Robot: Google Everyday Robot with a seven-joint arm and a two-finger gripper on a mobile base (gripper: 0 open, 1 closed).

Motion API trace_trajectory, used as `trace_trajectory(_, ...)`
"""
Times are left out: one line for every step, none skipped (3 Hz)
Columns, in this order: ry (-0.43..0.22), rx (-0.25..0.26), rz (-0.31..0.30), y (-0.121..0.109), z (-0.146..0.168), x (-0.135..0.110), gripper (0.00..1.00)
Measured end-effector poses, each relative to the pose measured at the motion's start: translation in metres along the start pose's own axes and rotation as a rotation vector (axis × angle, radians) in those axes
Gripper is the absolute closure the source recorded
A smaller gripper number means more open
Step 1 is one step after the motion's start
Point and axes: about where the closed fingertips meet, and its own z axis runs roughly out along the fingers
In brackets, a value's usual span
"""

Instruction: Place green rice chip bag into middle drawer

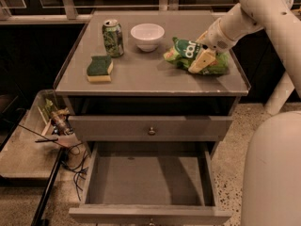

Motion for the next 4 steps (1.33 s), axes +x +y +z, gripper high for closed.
trace_trajectory(0.0, 0.0, 0.0, 0.0, 0.0, 0.0, 0.65)
trace_trajectory(0.0, 0.0, 0.0, 0.0, 0.0001, 0.0, 0.88)
trace_trajectory(-0.005, -0.02, -0.01, 0.0025, 0.0041, -0.0039, 1.0)
trace_trajectory(-0.037, -0.044, -0.002, 0.0072, 0.0002, -0.0044, 1.0)
